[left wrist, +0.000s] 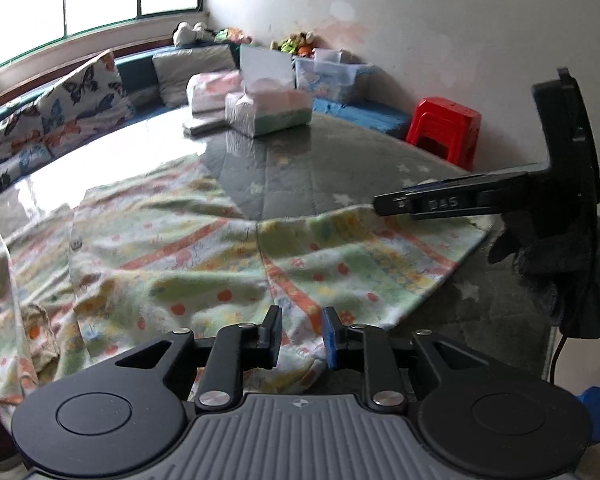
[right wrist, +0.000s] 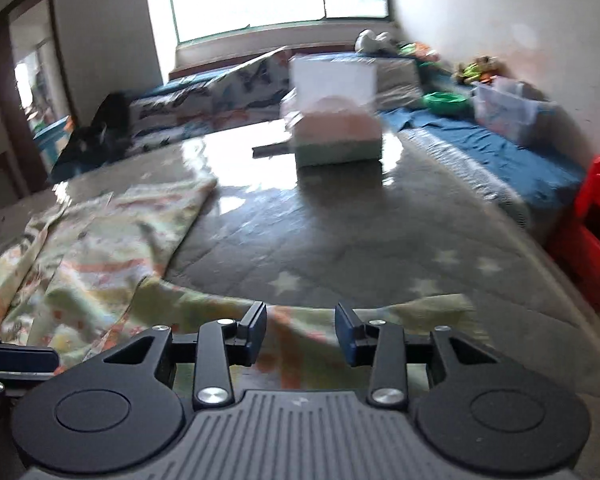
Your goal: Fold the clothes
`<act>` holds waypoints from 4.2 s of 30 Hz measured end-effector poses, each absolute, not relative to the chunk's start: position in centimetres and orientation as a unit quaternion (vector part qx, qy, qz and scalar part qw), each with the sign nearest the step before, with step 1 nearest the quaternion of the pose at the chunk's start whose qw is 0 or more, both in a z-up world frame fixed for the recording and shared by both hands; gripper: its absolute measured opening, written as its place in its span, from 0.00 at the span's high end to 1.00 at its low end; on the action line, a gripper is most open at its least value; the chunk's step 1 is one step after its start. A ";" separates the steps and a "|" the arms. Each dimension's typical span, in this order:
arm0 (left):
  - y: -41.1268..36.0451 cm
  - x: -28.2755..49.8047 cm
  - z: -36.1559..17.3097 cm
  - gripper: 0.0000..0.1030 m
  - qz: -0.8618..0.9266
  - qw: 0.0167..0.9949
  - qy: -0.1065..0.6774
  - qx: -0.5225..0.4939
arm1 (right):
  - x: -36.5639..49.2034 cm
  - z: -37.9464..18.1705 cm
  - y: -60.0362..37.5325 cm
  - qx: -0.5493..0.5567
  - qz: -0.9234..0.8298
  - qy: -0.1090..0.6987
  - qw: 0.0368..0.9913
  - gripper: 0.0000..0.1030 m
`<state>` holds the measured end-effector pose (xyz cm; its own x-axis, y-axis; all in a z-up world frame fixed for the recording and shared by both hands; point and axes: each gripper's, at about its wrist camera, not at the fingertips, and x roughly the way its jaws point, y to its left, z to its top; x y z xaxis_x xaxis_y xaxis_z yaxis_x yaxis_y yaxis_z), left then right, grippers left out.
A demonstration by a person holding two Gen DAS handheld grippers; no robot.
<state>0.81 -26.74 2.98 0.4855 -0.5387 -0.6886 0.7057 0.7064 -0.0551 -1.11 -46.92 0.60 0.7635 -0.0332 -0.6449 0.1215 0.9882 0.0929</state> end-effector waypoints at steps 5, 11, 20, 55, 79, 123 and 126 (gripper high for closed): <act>-26.7 0.7 1.7 0.77 -0.368 0.846 0.368 0.119 | -0.7 0.1 -47.2 0.049 -0.070 0.344 0.935 0.63; -26.2 0.4 2.1 0.76 -0.376 0.843 0.369 0.106 | -0.9 1.1 -47.2 0.049 -0.065 0.343 0.936 0.60; -24.4 0.6 2.5 0.73 -0.352 0.854 0.373 0.088 | -1.6 0.5 -41.8 -0.004 0.034 0.362 0.931 0.49; -15.0 21.7 2.0 0.73 -0.016 0.909 0.407 0.091 | 4.1 0.4 -32.8 -0.040 0.168 0.370 0.913 0.36; 5.1 3.0 5.9 0.98 0.135 0.932 0.326 -0.083 | 4.2 0.3 -31.9 -0.062 0.153 0.372 0.913 0.33; 1.7 3.5 1.3 0.50 0.005 0.946 0.321 0.056 | -0.3 0.8 -24.0 -0.128 0.269 0.392 0.870 0.30; 2.2 3.4 1.1 0.53 0.006 0.948 0.316 0.045 | -0.2 0.8 -24.1 -0.124 0.268 0.394 0.870 0.30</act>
<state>3.44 2.23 1.08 0.8006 0.0403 -0.5978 0.0169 0.9958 0.0897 -0.19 -24.05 0.79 0.5456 0.3691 -0.7524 -0.5649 0.8251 -0.0048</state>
